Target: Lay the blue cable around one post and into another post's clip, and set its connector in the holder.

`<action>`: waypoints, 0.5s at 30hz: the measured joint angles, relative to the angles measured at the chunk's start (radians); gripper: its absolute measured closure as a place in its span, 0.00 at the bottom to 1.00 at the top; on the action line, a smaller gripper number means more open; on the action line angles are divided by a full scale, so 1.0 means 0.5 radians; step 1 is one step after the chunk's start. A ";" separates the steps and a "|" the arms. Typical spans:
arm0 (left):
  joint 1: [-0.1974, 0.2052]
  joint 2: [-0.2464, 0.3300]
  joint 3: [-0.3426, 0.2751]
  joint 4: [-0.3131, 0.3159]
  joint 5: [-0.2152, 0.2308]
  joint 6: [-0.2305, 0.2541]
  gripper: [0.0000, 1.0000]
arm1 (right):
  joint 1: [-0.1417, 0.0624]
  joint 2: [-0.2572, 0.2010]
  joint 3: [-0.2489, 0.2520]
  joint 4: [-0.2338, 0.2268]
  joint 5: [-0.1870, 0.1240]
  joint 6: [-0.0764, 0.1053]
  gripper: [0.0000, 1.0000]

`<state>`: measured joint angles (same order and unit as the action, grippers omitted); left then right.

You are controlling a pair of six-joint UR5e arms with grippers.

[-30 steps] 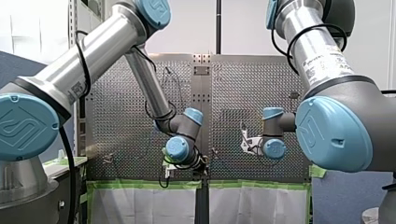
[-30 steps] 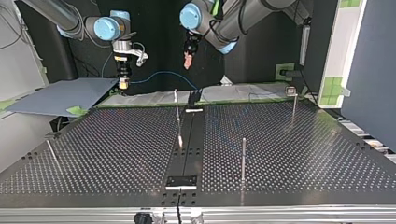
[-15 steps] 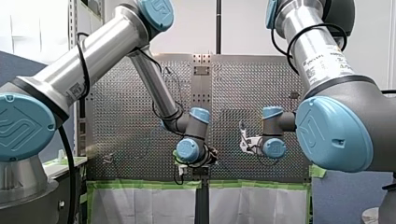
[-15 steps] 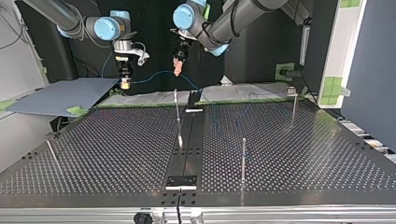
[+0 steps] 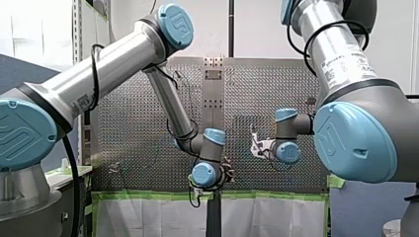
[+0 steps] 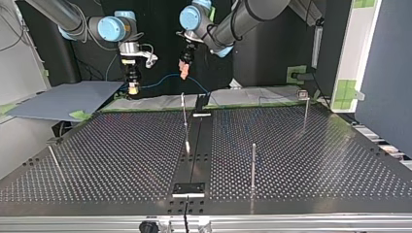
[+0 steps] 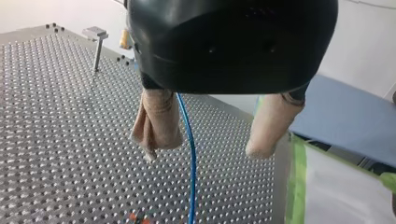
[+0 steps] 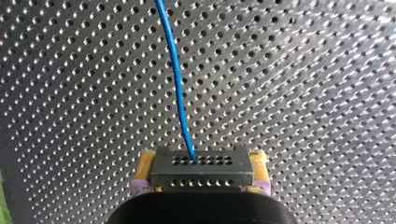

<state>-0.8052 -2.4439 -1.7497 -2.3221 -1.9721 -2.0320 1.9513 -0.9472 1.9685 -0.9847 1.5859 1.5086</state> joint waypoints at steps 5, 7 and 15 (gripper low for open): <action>0.021 -0.014 0.009 0.100 -0.045 -0.001 0.00 | 0.027 -0.008 0.003 0.015 -0.001 -0.007 1.00; 0.030 -0.015 0.018 0.145 -0.052 -0.002 0.00 | 0.042 -0.008 0.008 0.017 -0.001 -0.010 1.00; 0.056 -0.017 0.052 0.279 -0.066 -0.002 0.00 | 0.090 -0.010 0.017 0.011 0.001 -0.015 1.00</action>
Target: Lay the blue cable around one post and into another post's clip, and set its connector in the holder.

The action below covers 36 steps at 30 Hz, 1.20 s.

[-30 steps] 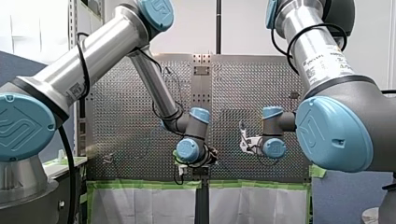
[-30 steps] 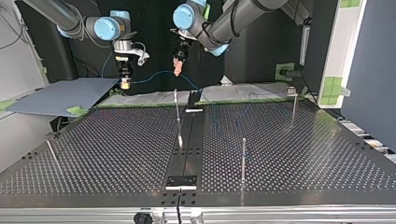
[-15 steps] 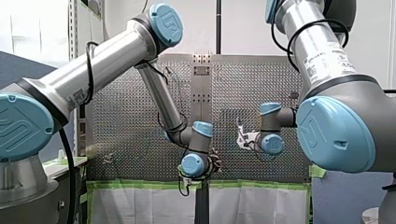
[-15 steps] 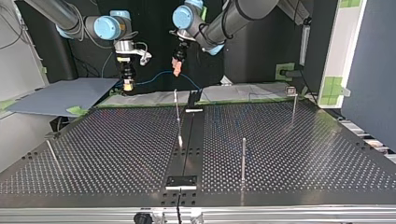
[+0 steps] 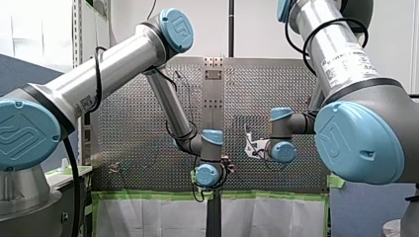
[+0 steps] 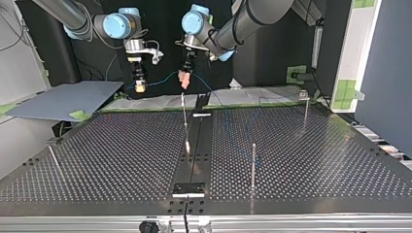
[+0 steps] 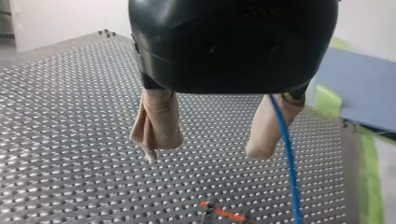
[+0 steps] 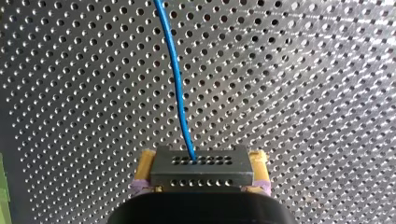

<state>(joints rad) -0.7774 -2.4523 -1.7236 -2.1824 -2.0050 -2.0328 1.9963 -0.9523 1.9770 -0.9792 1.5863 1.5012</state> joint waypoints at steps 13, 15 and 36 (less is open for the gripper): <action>0.016 0.001 0.003 0.224 -0.127 0.001 0.94 | 0.014 0.000 0.001 -0.011 -0.003 0.028 1.00; 0.022 0.001 0.003 0.256 -0.114 0.002 0.93 | 0.014 0.000 0.001 -0.015 -0.005 0.032 1.00; 0.113 -0.192 0.031 0.626 0.035 0.071 0.96 | -0.006 0.023 -0.001 -0.163 -0.040 0.102 1.00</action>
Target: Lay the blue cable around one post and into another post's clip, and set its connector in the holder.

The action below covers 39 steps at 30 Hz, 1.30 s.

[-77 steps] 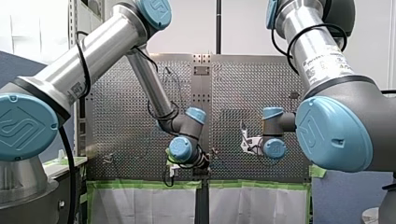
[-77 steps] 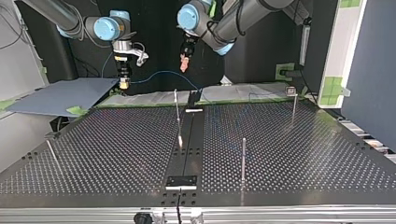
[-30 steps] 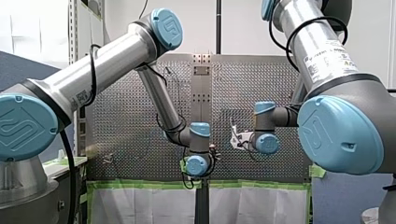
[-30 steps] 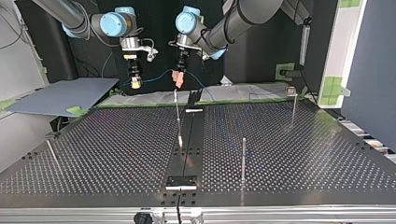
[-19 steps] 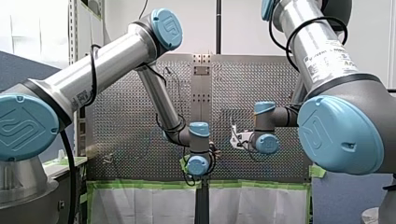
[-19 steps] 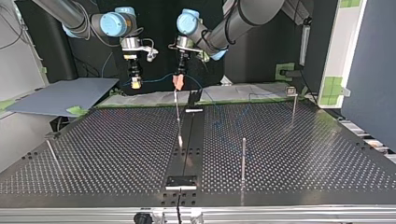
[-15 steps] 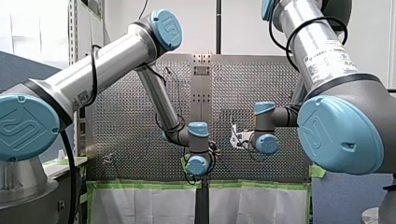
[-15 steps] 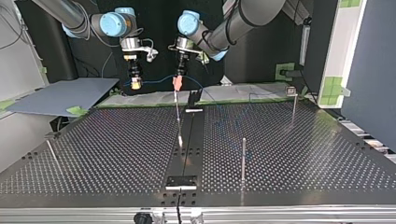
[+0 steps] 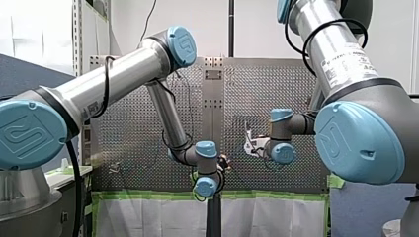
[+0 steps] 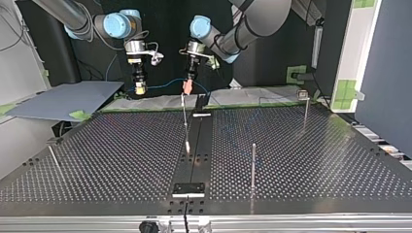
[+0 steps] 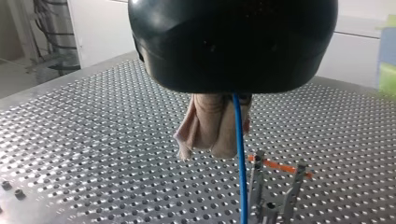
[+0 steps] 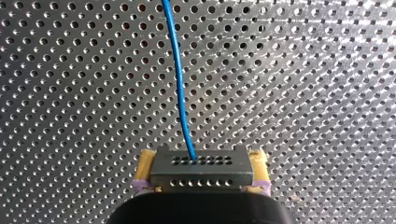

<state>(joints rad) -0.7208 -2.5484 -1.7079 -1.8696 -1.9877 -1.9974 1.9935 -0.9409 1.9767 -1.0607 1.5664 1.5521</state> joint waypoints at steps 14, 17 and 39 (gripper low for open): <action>0.045 -0.009 0.011 0.168 0.030 0.092 0.96 | -0.012 0.206 -0.125 -0.007 0.000 0.004 1.00; 0.052 -0.009 0.011 0.141 0.027 0.139 0.96 | -0.023 0.256 -0.157 -0.006 0.000 0.014 1.00; 0.174 -0.041 0.212 -0.244 0.019 0.471 0.96 | -0.111 0.556 -0.536 0.280 -0.014 0.014 1.00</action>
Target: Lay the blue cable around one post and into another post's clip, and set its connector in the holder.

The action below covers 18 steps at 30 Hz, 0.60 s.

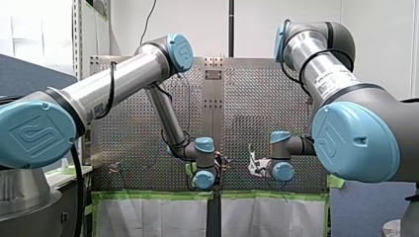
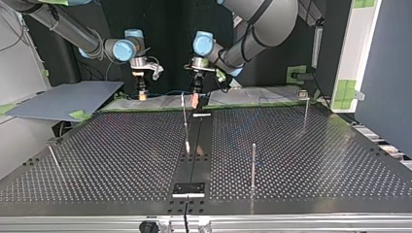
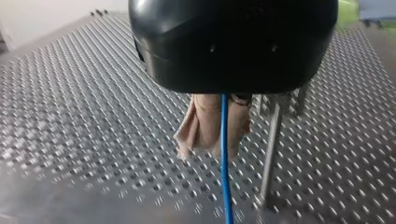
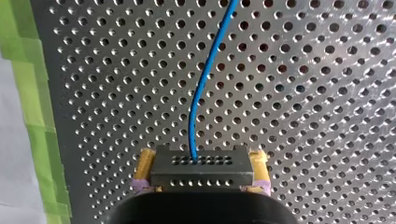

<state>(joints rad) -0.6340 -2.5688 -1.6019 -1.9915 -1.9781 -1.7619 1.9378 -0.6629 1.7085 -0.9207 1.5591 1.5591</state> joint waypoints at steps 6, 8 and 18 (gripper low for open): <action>0.060 -0.049 0.034 -0.090 0.032 0.037 0.96 | -0.030 0.003 -0.067 0.079 -0.001 -0.014 1.00; 0.087 -0.059 0.040 -0.122 0.053 0.052 0.96 | -0.038 0.004 -0.081 0.095 -0.001 -0.017 1.00; 0.094 -0.067 0.043 -0.218 0.110 0.085 0.96 | -0.059 0.007 -0.101 0.113 0.002 -0.040 1.00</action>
<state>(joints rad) -0.5871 -2.6022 -1.5802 -2.1006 -1.9232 -1.7193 1.9082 -0.6592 1.6579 -0.8642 1.5600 1.5392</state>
